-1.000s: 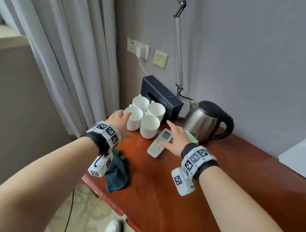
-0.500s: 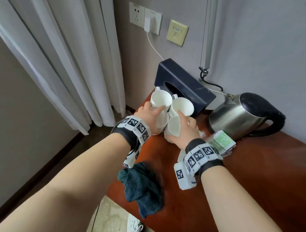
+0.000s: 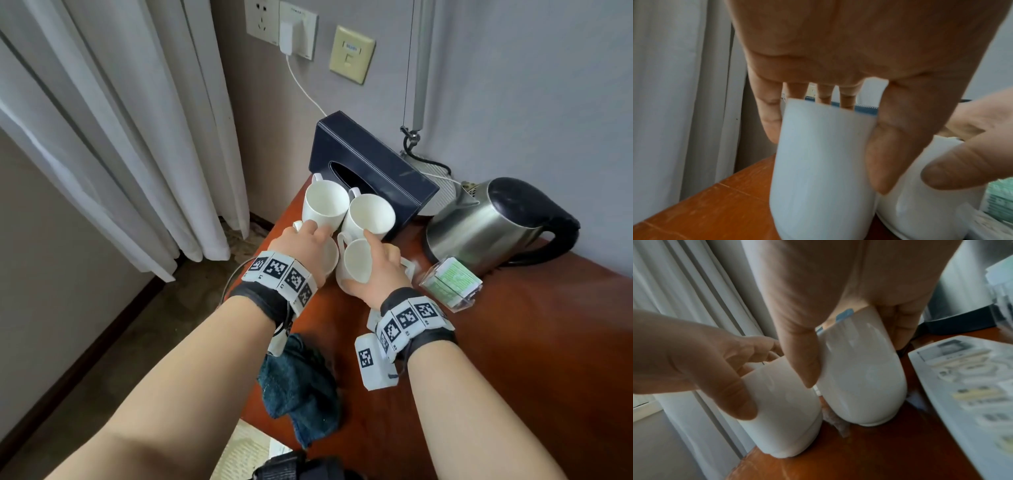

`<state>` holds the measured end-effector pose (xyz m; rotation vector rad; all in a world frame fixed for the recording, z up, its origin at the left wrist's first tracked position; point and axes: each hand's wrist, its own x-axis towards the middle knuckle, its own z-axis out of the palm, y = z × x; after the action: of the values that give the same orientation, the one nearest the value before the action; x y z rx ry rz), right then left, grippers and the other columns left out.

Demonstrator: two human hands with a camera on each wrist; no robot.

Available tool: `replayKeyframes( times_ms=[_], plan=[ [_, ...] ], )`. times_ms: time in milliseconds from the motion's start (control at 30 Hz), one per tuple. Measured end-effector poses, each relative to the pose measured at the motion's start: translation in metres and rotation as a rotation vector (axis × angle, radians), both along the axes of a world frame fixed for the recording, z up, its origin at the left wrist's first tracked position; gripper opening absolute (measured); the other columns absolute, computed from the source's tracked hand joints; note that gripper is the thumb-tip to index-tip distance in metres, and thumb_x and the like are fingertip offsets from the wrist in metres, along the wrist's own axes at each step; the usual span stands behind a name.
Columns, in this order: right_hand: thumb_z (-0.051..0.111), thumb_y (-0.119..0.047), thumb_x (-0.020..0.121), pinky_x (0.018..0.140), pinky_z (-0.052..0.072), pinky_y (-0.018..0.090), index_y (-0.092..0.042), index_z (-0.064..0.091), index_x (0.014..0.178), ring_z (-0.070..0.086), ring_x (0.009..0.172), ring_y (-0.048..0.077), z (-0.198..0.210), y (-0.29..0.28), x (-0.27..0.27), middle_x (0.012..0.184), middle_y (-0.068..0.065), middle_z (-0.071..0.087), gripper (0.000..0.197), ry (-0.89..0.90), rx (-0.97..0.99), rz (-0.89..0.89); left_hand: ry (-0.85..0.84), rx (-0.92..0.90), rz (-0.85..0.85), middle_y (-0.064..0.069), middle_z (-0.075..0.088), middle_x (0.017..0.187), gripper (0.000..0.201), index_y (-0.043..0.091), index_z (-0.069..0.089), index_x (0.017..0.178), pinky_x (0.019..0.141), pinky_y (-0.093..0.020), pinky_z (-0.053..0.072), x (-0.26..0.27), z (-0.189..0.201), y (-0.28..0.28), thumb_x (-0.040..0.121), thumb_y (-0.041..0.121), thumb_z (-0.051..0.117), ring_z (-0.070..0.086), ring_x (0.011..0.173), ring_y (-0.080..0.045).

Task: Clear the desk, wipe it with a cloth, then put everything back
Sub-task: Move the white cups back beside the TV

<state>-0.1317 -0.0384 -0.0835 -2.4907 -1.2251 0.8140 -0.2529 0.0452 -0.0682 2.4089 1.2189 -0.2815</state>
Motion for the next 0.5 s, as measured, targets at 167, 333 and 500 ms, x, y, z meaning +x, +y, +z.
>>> replayKeyframes(
  times_ms=[167,333,500],
  plan=[
    [0.069,-0.037,0.077,0.099,0.039,0.039,-0.035,0.001,0.147,0.045,0.123,0.029,0.013,-0.006,0.002,0.143,0.006,0.026,0.098,0.015,0.055,-0.011,0.006,-0.057,0.096,-0.001,0.035,0.134,0.072,0.03,0.023,0.141,0.089,-0.036,0.045,-0.01,0.008,-0.001,0.081,0.024,0.062,0.042,0.122,-0.027],
    [0.067,-0.037,0.075,0.105,0.036,0.044,-0.038,0.008,0.145,0.047,0.122,0.029,0.04,-0.022,0.013,0.143,0.002,0.026,0.092,0.018,0.066,0.02,-0.052,-0.058,0.203,0.001,0.029,0.139,0.079,0.035,0.019,0.146,0.096,-0.04,0.042,-0.021,0.03,-0.016,0.082,0.022,0.064,0.036,0.126,-0.029],
    [0.07,-0.03,0.074,0.087,0.04,0.029,-0.033,0.032,0.134,0.052,0.11,0.027,0.067,-0.059,0.029,0.134,0.001,0.031,0.07,0.05,0.169,0.039,-0.067,0.004,0.205,-0.001,0.031,0.138,0.074,0.035,0.025,0.143,0.097,-0.042,0.041,-0.008,0.061,-0.049,0.081,0.022,0.063,0.035,0.126,-0.03]
  ],
)
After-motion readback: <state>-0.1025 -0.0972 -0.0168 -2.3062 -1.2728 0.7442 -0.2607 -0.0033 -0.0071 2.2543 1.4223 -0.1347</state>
